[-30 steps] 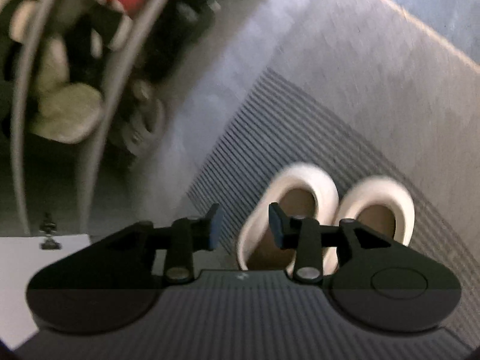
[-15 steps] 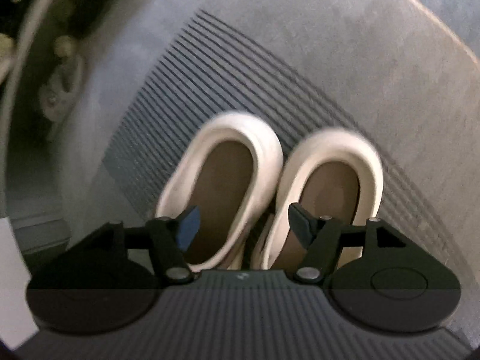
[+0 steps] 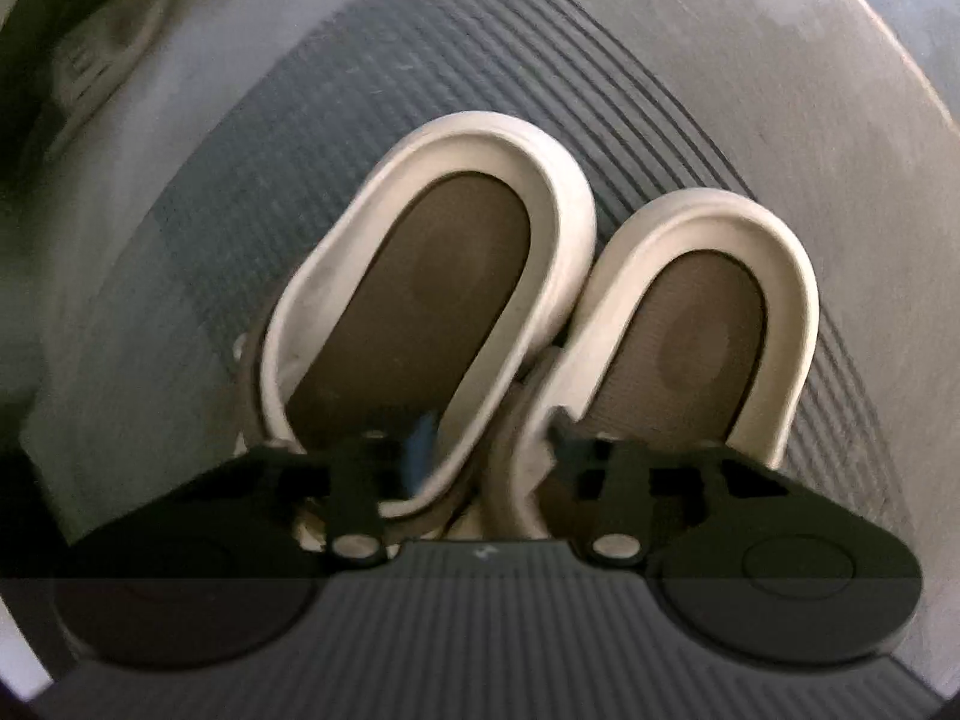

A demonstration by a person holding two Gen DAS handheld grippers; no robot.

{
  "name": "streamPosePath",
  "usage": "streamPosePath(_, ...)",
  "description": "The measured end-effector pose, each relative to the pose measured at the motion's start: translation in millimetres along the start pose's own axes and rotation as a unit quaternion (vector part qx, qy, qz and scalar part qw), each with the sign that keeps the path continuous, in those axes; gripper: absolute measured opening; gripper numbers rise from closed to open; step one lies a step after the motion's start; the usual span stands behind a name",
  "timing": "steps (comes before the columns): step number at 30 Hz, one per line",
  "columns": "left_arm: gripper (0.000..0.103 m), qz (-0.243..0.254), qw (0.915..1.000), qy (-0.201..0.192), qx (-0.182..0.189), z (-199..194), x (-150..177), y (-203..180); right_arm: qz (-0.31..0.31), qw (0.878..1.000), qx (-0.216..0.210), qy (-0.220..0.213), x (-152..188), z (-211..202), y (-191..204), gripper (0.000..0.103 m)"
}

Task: Organize scattered shoes
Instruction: 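Lift the cream clogs with the right gripper toward the shelves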

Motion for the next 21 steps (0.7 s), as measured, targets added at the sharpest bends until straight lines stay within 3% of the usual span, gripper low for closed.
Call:
streamPosePath(3,0.103,0.0,1.0,0.001,0.009,-1,3,-3,-0.077,0.997,0.005,-0.02,7,-5,29,0.025)
streamPosePath(4,0.103,0.01,0.9999,-0.001,0.01,-3,5,-7,-0.124,0.992,0.024,-0.027,11,-6,48,0.025)
streamPosePath(7,0.103,0.021,0.9996,-0.013,0.011,-11,9,-14,-0.257,0.962,0.08,-0.048,20,-8,103,0.025)
streamPosePath(9,0.103,0.027,0.9992,-0.018,0.022,-17,12,-23,-0.305,0.946,0.087,-0.066,23,-9,133,0.022)
streamPosePath(11,0.103,0.03,0.9989,-0.019,0.03,-20,16,-29,-0.32,0.94,0.086,-0.084,20,-10,150,0.02)
streamPosePath(12,0.103,0.034,0.9987,-0.02,0.033,-22,18,-34,-0.322,0.938,0.086,-0.094,18,-11,154,0.014)
streamPosePath(15,0.103,0.041,0.9983,-0.022,0.034,-26,22,-39,-0.328,0.933,0.084,-0.123,10,-13,169,0.014)
streamPosePath(18,0.103,0.042,0.9982,-0.026,0.032,-31,24,-41,-0.329,0.93,0.03,-0.163,8,-29,167,0.016)
streamPosePath(21,0.103,0.048,0.998,-0.031,0.027,-35,25,-41,-0.345,0.912,-0.003,-0.222,13,-57,153,0.019)
Point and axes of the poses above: each gripper's, at about its wrist camera, not at the fingertips, and z roughly the way its jaws point, y to its left, x to its underside, the point moved 9 cm from there along z, roughly the way its jaws point, and after that the axes turned 15 degrees about y, right-handed, at the moved point
